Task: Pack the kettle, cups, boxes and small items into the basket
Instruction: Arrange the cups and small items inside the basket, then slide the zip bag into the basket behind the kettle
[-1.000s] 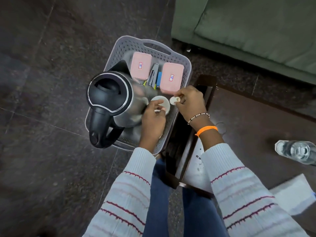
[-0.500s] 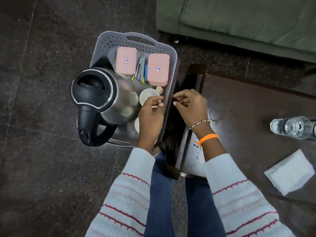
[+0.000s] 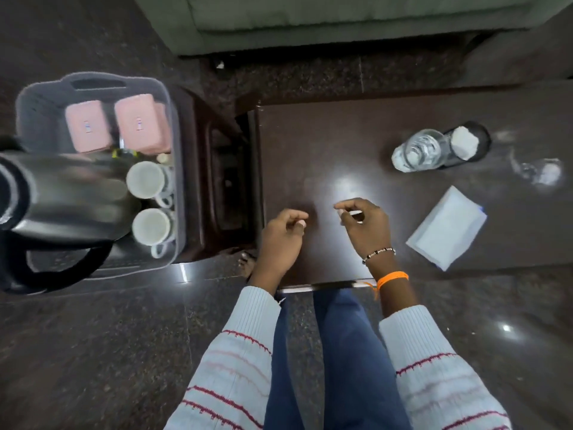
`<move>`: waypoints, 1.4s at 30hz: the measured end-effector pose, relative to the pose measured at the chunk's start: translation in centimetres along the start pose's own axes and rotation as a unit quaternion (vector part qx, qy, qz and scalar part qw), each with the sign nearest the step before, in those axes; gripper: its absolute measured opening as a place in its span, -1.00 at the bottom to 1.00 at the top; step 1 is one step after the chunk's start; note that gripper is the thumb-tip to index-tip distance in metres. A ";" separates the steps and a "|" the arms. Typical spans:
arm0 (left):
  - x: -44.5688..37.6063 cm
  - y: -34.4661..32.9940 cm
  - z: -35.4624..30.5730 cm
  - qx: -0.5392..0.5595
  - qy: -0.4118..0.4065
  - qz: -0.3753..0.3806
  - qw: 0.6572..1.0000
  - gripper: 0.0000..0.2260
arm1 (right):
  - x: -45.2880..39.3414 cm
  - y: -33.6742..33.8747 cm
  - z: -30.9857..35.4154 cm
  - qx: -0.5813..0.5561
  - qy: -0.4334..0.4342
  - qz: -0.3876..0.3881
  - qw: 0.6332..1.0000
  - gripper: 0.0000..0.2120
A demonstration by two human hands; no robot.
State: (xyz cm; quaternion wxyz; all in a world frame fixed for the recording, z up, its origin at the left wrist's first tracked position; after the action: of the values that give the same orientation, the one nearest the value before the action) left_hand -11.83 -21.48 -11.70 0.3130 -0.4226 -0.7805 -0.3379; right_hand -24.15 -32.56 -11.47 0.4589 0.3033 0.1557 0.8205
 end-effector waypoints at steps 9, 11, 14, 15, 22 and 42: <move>-0.5 -15.3 -2.3 -0.142 0.009 0.096 0.985 -0.83 | 0.6 12.8 -15.8 -0.057 -0.174 -0.119 0.976 -0.82; -0.8 -18.4 -2.7 -0.174 0.010 0.111 0.978 -0.83 | 0.7 15.0 -18.8 -0.048 -0.200 -0.161 0.965 -0.82; -1.5 -22.2 -2.8 -0.222 0.012 0.130 0.966 -0.82 | 1.0 16.9 -23.0 -0.033 -0.259 -0.206 0.943 -0.75; -1.7 -23.3 -2.8 -0.235 0.015 0.137 0.962 -0.82 | 0.9 17.2 -24.3 -0.029 -0.279 -0.212 0.936 -0.70; -2.5 -27.5 -2.8 -0.312 0.037 0.163 0.935 -0.77 | -0.7 16.5 -29.2 -0.074 -0.346 -0.185 0.917 -0.36; -1.2 -18.2 0.6 0.198 0.189 0.117 0.955 -0.70 | 1.3 8.9 -17.4 -0.340 -0.233 0.271 0.870 -0.80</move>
State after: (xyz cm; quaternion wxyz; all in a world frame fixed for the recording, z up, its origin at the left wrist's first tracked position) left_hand -27.24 -29.08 -17.72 0.5692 -0.3692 -0.7036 -0.2114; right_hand -41.64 -35.83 -19.58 0.3167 0.3414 -0.3325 0.8201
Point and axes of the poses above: each hand's wrist, its own x-axis away from the middle knuckle, its own y-axis out of the back of the hand, z = x × y, the point moved 6 cm from there along -x, towards the middle knuckle, and after that the axes turned 10 degrees about y, right-handed, at the moved point
